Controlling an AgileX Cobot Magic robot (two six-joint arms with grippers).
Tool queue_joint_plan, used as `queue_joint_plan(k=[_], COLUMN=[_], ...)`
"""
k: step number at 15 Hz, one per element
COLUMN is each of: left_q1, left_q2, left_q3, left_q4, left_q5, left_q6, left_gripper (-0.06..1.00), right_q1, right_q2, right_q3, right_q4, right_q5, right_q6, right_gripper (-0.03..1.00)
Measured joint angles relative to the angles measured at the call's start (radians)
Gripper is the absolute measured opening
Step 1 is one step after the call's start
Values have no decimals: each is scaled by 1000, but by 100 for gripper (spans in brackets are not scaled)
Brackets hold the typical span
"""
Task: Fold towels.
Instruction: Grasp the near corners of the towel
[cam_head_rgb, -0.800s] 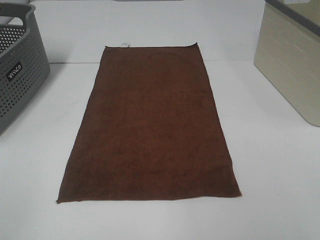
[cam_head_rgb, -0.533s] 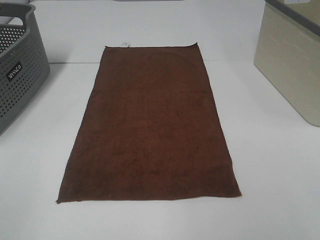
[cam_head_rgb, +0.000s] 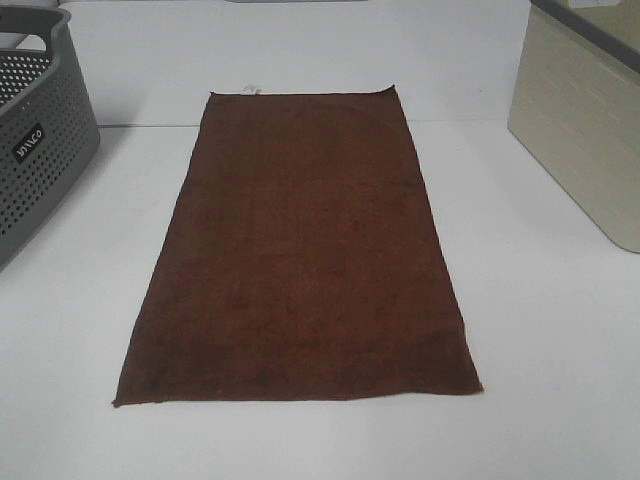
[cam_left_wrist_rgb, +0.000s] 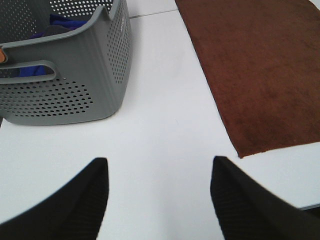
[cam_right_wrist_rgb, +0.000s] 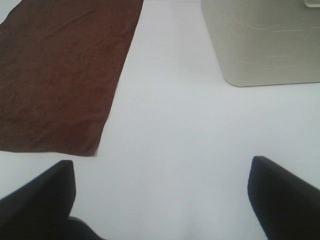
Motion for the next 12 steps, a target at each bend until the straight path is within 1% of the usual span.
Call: queue_joint_plan(k=[12], left_q1=[0], left_q2=[0], left_q3=[0], left_q4=[0], left_q5=[0], left_q6=[0], left_gripper=[58], right_q1=[0], right_q2=[0], right_q3=[0], right_q4=[0], right_q5=[0], right_q6=[0], right_gripper=[88])
